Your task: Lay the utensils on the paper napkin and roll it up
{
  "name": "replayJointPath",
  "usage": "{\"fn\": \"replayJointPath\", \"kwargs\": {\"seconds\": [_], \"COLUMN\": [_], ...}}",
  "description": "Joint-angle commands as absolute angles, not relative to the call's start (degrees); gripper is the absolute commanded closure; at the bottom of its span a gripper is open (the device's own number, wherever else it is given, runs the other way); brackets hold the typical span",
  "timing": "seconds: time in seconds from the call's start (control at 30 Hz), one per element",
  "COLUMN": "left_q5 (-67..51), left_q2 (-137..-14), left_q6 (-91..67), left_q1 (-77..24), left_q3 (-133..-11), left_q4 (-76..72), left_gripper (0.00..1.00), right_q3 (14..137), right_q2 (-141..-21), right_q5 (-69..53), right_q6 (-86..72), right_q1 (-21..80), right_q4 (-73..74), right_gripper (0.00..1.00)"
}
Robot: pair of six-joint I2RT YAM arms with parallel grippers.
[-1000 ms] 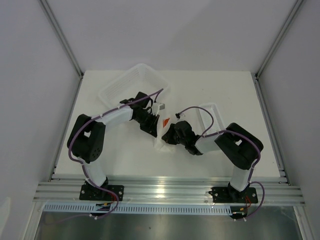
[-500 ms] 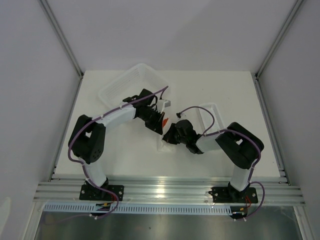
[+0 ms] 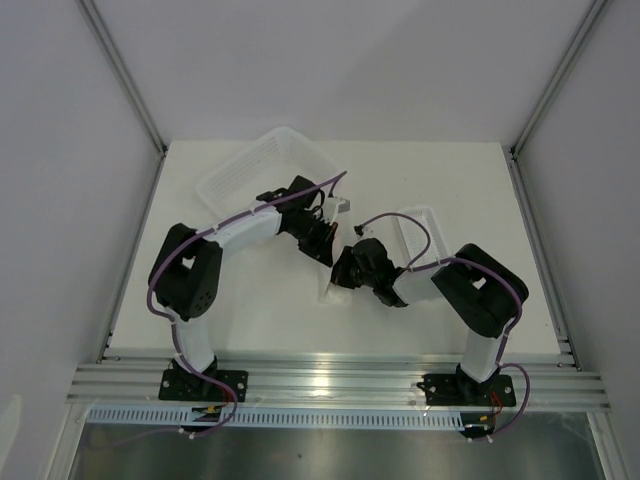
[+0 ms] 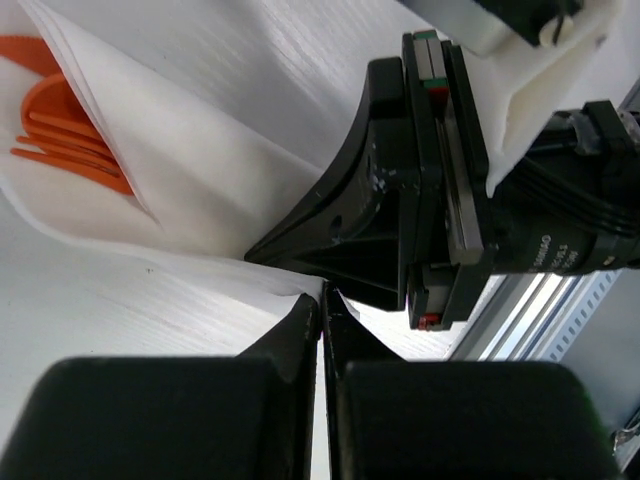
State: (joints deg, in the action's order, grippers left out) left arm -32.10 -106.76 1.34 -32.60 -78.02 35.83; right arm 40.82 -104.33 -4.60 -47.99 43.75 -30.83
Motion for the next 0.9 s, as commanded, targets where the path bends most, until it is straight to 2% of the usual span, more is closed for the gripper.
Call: {"fn": "replayJointPath", "kwargs": {"seconds": [0.0,0.23,0.87], "left_q5": [-30.77,-24.97,-22.76], "left_q2": [-108.19,-108.19,-107.31], "left_q6": [1.32,2.63,4.57], "left_q1": [-33.22,-33.13,-33.13], "left_q3": [-81.47,-81.21,-80.69], "left_q4": [35.50,36.56,37.09], "left_gripper": [0.99,0.99,0.99], "right_q3": [40.43,42.10,43.33], "right_q2": [-103.01,-99.76,-92.55], "right_q5": [-4.66,-1.76,2.19], "right_q6": [-47.99,-45.88,-41.93], "right_q1": [43.68,43.94,40.61], "right_q4": [-28.21,-21.72,-13.28], "right_gripper": [1.00,1.00,1.00]}}
